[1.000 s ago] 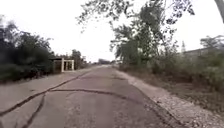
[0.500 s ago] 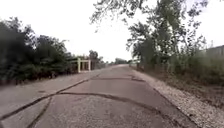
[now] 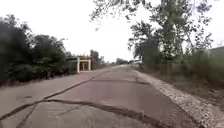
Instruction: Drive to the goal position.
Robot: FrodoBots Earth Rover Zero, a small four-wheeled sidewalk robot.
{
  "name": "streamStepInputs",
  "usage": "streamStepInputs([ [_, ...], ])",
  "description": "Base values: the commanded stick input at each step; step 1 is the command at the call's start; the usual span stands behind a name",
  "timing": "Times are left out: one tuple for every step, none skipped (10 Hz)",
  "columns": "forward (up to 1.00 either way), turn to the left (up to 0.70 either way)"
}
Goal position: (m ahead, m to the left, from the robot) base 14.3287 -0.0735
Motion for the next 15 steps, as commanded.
streamStepInputs([
  [0.85,0.0],
  [0.85,0.0],
  [0.85,-0.03],
  [0.85,-0.21],
  [0.85,-0.32],
  [0.85,-0.14],
  [0.85,0.0],
  [0.85,0.0],
  [0.85,0.0],
  [0.85,0.0],
  [0.85,0.0],
  [0.85,0.0],
  [0.85,0.0],
  [0.85,0.0],
  [0.85,0.0],
])
